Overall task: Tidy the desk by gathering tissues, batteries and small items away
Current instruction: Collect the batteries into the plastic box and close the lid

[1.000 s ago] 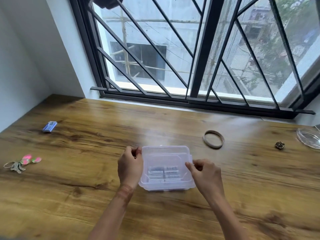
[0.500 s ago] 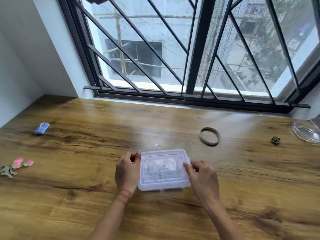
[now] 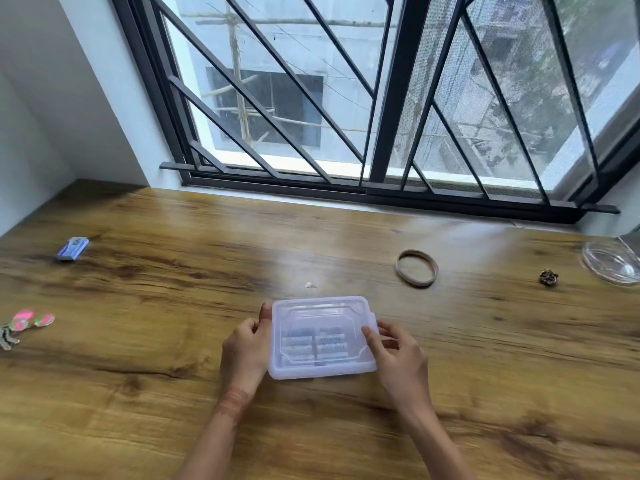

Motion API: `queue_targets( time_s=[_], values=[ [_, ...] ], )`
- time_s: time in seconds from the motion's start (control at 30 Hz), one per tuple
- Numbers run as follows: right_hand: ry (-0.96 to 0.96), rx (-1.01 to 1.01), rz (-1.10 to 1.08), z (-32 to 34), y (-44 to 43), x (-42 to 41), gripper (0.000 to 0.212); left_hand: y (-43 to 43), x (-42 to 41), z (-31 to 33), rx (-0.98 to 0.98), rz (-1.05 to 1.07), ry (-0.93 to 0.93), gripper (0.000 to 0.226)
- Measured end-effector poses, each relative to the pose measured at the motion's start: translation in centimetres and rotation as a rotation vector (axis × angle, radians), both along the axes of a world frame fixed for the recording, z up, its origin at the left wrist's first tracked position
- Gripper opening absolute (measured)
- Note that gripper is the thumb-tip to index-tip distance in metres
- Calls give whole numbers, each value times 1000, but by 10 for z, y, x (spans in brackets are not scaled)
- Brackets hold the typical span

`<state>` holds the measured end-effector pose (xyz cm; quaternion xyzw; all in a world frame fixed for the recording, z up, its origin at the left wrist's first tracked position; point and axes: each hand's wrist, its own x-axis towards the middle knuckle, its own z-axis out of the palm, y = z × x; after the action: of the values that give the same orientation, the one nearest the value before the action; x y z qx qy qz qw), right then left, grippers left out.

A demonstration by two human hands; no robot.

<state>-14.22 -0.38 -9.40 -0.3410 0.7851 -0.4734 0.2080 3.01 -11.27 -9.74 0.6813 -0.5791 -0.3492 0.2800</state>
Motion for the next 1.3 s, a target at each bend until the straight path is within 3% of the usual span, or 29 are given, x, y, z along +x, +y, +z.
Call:
queue_targets(
  time_s=[0.17,0.27,0.33,0.5,0.63,0.77,0.87,1.03,1.3],
  values=[
    [-200,52,-51,-3,0,-1,54,7,13,-1,142,-108,265,47],
    [-290,18,-85,-4,0,1,56,12,17,-1,204,-168,397,28],
    [-346,-11,-114,-4,0,1,58,13,19,-2,198,-163,412,24],
    [-403,-133,-179,-2,-1,1,51,20,17,4,74,-67,339,37],
    [-339,-156,-150,-3,-3,9,38,28,8,3,-8,-98,260,45],
    [-255,-144,-105,-4,-2,13,42,34,3,8,-68,-114,216,46],
    [-96,-121,-59,0,-1,14,41,36,1,10,-99,-145,142,36],
    [251,-73,21,8,-1,13,32,37,1,13,-154,-161,122,39],
    [183,-35,-1,17,1,19,34,38,6,17,-112,-192,120,45]
  ],
)
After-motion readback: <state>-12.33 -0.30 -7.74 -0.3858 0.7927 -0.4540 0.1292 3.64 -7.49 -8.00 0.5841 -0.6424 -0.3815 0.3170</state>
